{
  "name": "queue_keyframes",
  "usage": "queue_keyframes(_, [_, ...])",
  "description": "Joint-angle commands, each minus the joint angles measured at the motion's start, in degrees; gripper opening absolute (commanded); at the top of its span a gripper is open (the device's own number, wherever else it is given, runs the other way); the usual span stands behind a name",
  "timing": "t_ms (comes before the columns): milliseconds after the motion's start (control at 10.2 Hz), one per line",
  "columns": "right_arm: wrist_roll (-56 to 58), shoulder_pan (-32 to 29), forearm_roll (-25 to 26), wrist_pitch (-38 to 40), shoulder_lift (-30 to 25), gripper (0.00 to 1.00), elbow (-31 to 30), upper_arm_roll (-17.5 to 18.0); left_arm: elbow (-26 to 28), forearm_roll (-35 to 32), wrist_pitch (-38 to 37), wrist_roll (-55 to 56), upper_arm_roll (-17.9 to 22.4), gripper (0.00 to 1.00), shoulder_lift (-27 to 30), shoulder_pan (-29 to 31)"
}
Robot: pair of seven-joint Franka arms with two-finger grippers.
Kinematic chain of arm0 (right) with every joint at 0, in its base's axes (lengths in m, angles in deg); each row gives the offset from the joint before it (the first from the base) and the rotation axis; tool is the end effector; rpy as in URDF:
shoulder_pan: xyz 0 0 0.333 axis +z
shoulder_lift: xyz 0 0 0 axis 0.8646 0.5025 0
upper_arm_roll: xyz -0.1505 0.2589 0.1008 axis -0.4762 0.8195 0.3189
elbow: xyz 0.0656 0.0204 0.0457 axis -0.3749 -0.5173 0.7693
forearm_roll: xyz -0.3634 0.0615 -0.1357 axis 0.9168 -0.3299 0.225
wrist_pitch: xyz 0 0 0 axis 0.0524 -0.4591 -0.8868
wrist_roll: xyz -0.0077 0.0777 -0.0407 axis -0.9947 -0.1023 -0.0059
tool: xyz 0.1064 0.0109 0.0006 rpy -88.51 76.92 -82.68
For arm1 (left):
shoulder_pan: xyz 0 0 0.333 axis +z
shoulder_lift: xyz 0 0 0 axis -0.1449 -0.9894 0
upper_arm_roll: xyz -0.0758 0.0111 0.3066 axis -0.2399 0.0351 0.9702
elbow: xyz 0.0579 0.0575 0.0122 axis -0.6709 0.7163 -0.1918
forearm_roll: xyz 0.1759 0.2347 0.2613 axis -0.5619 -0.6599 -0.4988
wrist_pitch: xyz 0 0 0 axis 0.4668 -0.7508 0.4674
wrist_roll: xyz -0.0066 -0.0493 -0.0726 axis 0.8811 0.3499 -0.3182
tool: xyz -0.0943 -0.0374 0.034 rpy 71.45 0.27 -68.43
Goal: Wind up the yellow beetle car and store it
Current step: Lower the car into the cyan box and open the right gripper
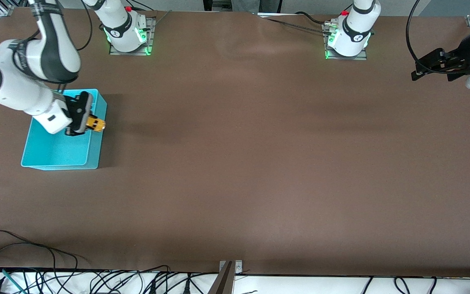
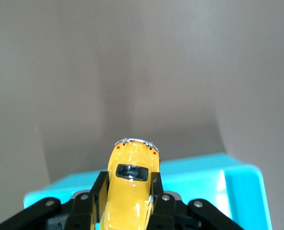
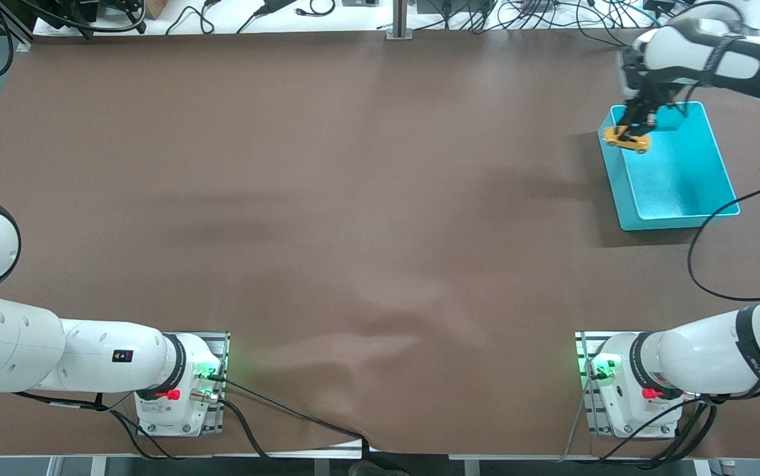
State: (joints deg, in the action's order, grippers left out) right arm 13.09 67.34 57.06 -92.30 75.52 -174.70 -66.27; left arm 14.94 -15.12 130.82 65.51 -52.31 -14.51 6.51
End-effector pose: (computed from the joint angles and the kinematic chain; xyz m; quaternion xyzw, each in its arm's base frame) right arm 0.5297 -0.0368 0.3527 -0.7577 -0.6487 0.0224 0.0679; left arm 0.5287 -0.0273 0.6554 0.9964 0.0229 -0.0737 0.0360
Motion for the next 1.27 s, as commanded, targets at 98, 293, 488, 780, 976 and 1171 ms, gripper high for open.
queue_keyframes(98, [9.1, -0.2, 3.1, -3.7, 1.7, 0.0, -2.1, -7.2, -2.0, 0.8, -1.1, 0.1, 0.4, 1.0, -0.7, 0.4])
queue_keyframes(293, [16.4, -0.3, 3.1, -11.1, 4.3, 0.0, -4.9, -11.2, -2.0, 0.9, -1.1, 0.1, 0.4, 1.0, -0.7, 0.3])
queue_keyframes(488, [18.3, -0.5, 2.8, -14.6, 7.6, 0.0, -5.2, -11.6, -2.0, 0.9, -1.1, 0.1, 0.2, 1.0, -0.7, 0.2])
queue_keyframes(780, [18.8, -0.5, 2.2, -19.6, 10.9, 0.0, -6.3, -11.3, -2.0, 0.9, -1.1, 0.1, 0.2, 1.0, -0.7, 0.3])
queue_keyframes(976, [18.7, -0.4, 1.8, -21.3, 11.7, 0.0, -7.5, -11.0, -2.0, 1.0, -1.1, 0.1, 0.2, 1.0, -0.7, 0.3])
queue_keyframes(1171, [18.7, -0.4, 0.4, -21.4, 12.1, 0.0, -8.4, -10.9, -2.0, 1.0, -1.1, 0.1, 0.2, 1.0, -0.7, 0.1])
